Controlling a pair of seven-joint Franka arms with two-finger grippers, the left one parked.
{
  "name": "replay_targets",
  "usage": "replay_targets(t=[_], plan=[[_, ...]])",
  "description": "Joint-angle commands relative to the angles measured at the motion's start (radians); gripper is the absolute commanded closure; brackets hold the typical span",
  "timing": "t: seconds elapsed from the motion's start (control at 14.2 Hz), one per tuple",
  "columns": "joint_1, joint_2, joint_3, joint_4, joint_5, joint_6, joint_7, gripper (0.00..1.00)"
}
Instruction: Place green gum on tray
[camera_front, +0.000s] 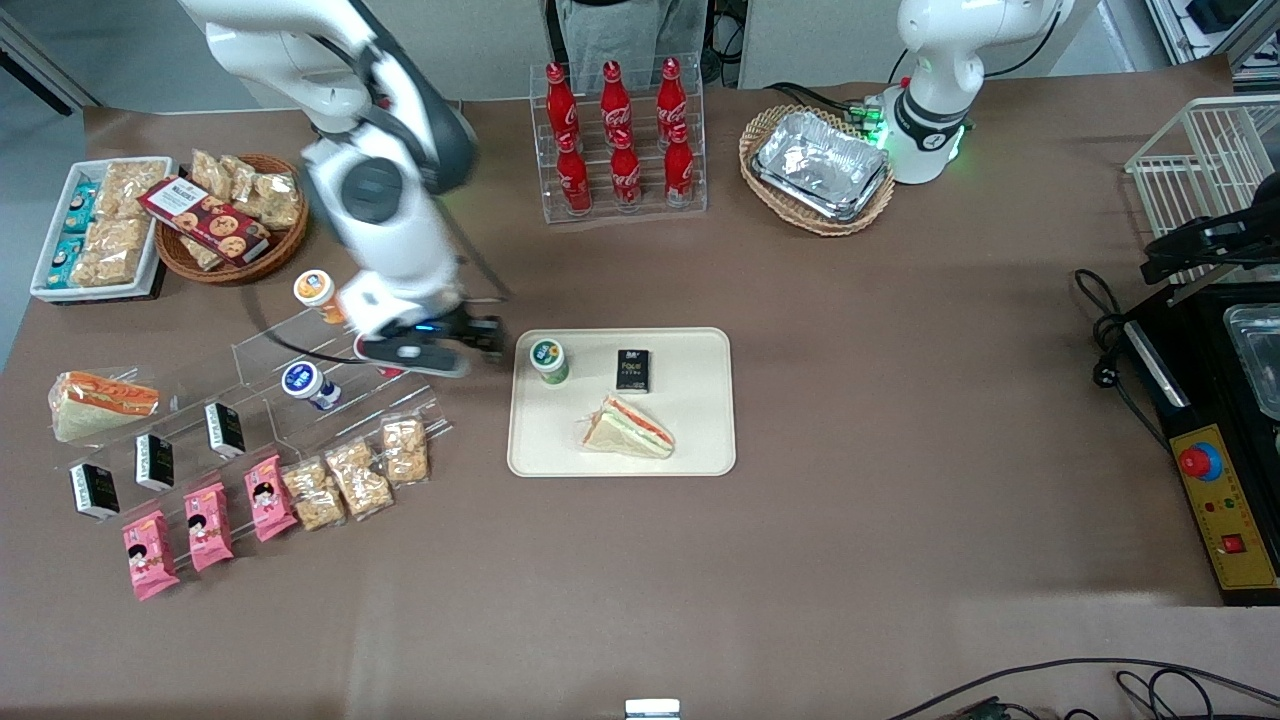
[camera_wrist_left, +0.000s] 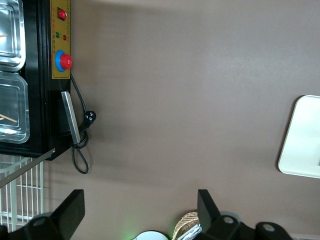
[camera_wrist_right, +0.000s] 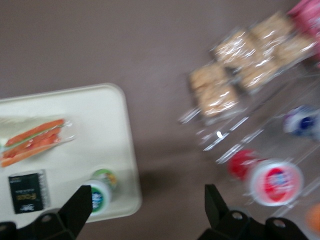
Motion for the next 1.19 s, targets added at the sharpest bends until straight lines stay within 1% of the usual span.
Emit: replay_targets(t=[0.0,0.14,0.28,0.42,0.56,0.63,0.84,1.12], plan=[[-0.100,-0.151,-0.103,0.037,0.080,-0.191,-0.328,0.00],[-0.099,-0.173,-0.235,0.108,0.123,-0.319,-0.498,0.00],[-0.094,-0.170,-0.373,0.192,0.127,-0.414,-0.677,0.00],[-0.092,-0.153,-0.465,0.254,0.127,-0.430,-0.741,0.00],[-0.092,-0.122,-0.504,0.315,0.127,-0.440,-0.744,0.00],[-0.092,-0.113,-0.518,0.344,0.125,-0.469,-0.746,0.00],[-0.091,-0.038,-0.524,0.448,0.118,-0.515,-0.746,0.00],[-0.085,0.002,-0.526,0.478,0.121,-0.520,-0.749,0.00]])
